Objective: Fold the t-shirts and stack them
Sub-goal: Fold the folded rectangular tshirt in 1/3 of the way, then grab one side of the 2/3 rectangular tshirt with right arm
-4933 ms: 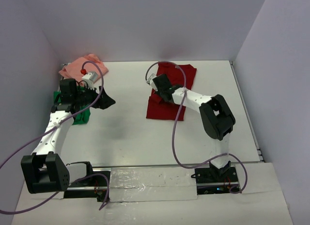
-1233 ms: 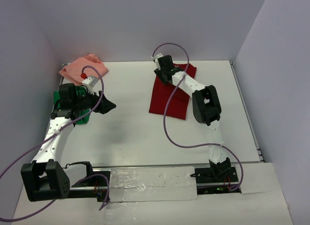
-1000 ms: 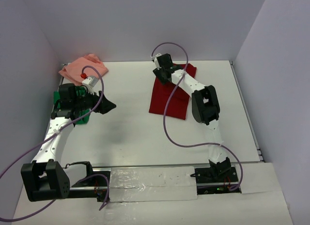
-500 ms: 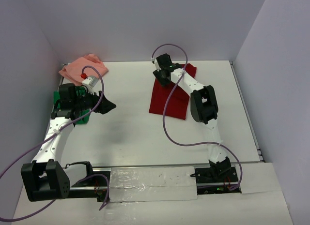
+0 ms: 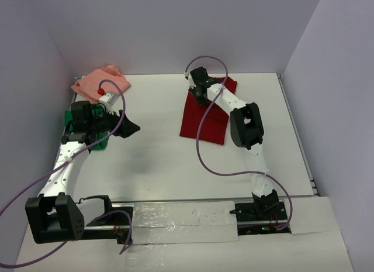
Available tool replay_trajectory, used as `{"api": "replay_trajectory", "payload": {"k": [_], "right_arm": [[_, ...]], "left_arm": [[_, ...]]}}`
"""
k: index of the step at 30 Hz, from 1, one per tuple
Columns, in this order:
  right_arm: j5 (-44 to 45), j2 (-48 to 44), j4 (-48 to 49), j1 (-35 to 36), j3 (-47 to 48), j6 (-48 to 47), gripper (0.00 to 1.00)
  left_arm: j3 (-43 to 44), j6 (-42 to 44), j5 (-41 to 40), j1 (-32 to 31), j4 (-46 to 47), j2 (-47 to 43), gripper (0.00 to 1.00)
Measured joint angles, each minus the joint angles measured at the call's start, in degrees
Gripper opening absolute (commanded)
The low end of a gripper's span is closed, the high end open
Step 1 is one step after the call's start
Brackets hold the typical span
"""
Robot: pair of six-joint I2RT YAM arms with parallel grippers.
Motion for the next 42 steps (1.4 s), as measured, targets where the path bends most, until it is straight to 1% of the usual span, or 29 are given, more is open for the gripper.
{"api": "replay_trajectory", "payload": {"k": [12,25,32,42], "right_arm": [[-0.72,-0.13,3.10,0.26,-4.13,0.02,0.00],[2.99,-3.56,10.21,3.82,-10.75,-1.55,0.00],[4.11,-3.56,10.97,6.16,-9.99,-2.05,0.00],[6.99,-3.58,12.74,6.21,-8.79,-2.97,0.00]], "left_arm": [[0.00,0.00,0.20,0.00,0.00,0.00,0.80],[0.00,0.00,0.63,0.00,-0.02,0.00,0.80],[0.00,0.00,0.66,0.00,-0.02,0.00,0.80],[0.00,0.00,1.07,0.28,-0.02,0.00,0.80]]}}
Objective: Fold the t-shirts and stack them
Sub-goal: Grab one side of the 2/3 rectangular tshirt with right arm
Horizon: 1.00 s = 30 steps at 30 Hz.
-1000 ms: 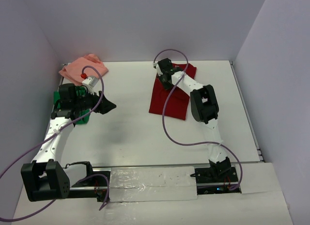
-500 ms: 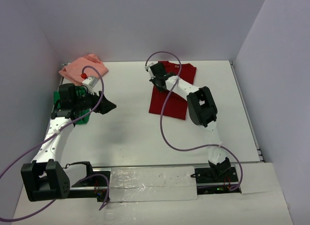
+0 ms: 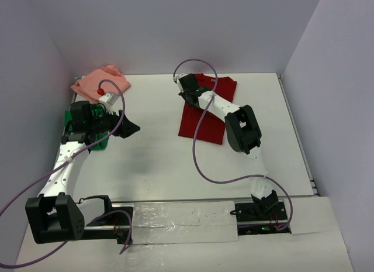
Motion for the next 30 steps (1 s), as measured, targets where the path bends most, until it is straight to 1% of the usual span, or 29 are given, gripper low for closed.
{"api": "replay_trajectory", "payload": {"k": [1,2,3,4,5,7,9,14,17,20,22,25,30], "right_arm": [[0.48,0.00,0.24,-0.04,0.00,-0.09,0.00],[1.07,0.00,0.33,-0.13,0.00,-0.26,0.05],[1.57,0.02,0.46,-0.15,0.00,-0.28,0.16],[2.27,0.02,0.76,-0.26,0.00,-0.46,0.43],[3.02,0.02,1.03,-0.37,0.00,-0.26,0.56],[4.90,0.04,1.36,-0.70,0.00,-0.81,0.75],[7.58,0.04,2.08,-1.09,0.00,-1.44,0.82],[11.69,0.04,3.52,-2.32,-0.20,-1.49,0.82],[10.82,-1.27,3.56,-2.80,-3.04,-0.52,0.82],[8.31,-5.18,1.68,-2.75,-8.44,0.52,0.82],[6.14,-9.62,0.31,-2.08,-13.05,0.87,0.82],[4.59,-19.02,-0.87,0.63,-21.09,0.81,0.83],[4.09,-33.79,0.68,7.76,-31.63,-0.50,0.83]], "left_arm": [[0.00,0.00,0.07,0.04,0.00,0.00,0.80],[0.00,0.00,0.15,0.09,-0.02,0.00,0.80],[0.00,0.00,0.17,0.11,-0.02,0.00,0.80],[0.00,0.00,0.20,0.13,0.00,-0.02,0.80],[0.00,0.00,0.33,0.20,0.00,-0.02,0.80],[0.00,0.00,0.42,0.31,-0.02,-0.02,0.80],[0.00,0.00,0.46,0.37,-0.02,-0.02,0.80],[0.00,0.00,0.83,0.42,-0.02,-0.02,0.80],[0.00,0.00,1.05,0.42,-0.02,-0.02,0.80],[0.00,0.00,1.11,0.46,-0.02,-0.04,0.80],[0.00,0.00,1.11,0.46,-0.02,-0.04,0.80],[0.00,0.00,1.09,0.46,0.02,-0.04,0.80],[0.00,0.00,1.03,0.46,0.00,-0.04,0.80]]}}
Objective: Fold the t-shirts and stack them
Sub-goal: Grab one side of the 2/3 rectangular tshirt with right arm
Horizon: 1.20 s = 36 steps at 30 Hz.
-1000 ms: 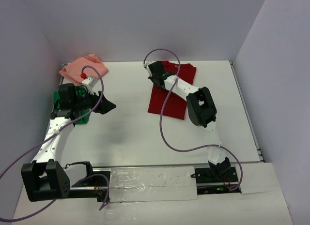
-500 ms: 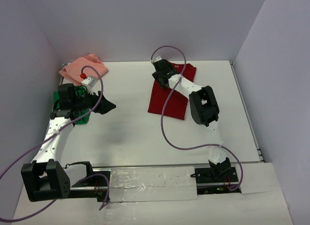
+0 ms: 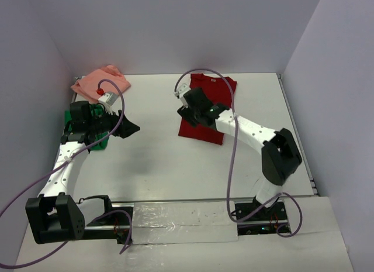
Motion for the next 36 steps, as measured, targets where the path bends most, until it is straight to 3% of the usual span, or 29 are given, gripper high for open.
{"api": "replay_trajectory", "payload": {"k": [5,15,22,36], "right_arm": [[0.24,-5.31,0.50,4.17,-6.49,-0.87,0.82],[4.76,-3.72,1.42,4.79,-19.89,-5.01,0.81],[9.40,-3.50,8.94,8.70,-27.17,-9.66,0.80],[16.20,1.70,23.02,13.07,-28.72,-15.37,0.79]], "left_arm": [[-0.02,0.00,-0.04,0.00,0.02,-0.09,0.80],[0.00,0.00,-0.57,0.00,0.02,-1.31,0.81],[0.00,0.00,-1.05,0.00,0.02,-1.60,0.80],[0.00,0.00,-1.09,0.00,0.04,-2.14,0.80]]}}
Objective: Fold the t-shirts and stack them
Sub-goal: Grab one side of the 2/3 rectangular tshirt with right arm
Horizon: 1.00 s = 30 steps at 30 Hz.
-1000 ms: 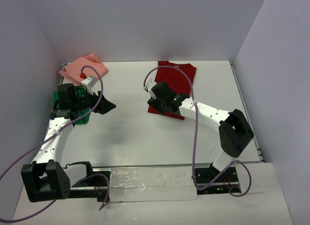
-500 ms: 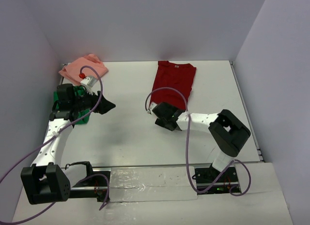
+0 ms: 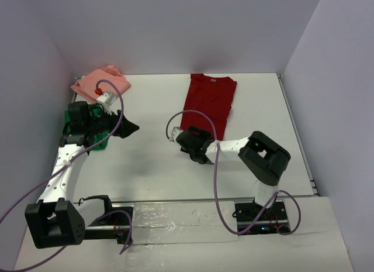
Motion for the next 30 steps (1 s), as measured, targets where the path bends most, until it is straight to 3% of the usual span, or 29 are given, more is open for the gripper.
{"api": "replay_trajectory", "payload": {"k": [10,14,16,17,21,30], "right_arm": [[7.91,7.08,8.74,-0.83,2.86,-4.22,0.76],[6.45,8.22,8.55,-2.69,4.42,-3.78,0.58],[4.92,8.55,7.96,-3.61,4.61,-3.17,0.42],[4.28,8.76,7.32,-3.96,4.66,-2.75,0.29],[2.75,9.31,5.22,-4.72,4.96,-1.84,0.03],[0.17,7.10,-1.38,-4.26,5.95,1.03,0.00]], "left_arm": [[-0.02,0.00,0.00,0.11,-0.02,-0.39,0.81],[0.00,0.00,0.00,0.24,-0.02,-0.57,0.80],[0.00,0.00,0.00,0.26,-0.02,-0.57,0.80],[0.00,0.02,0.00,0.26,-0.02,-0.57,0.81],[0.00,0.02,0.00,0.26,-0.02,-0.57,0.81],[0.00,0.33,0.00,0.26,-0.02,-0.57,0.80]]}}
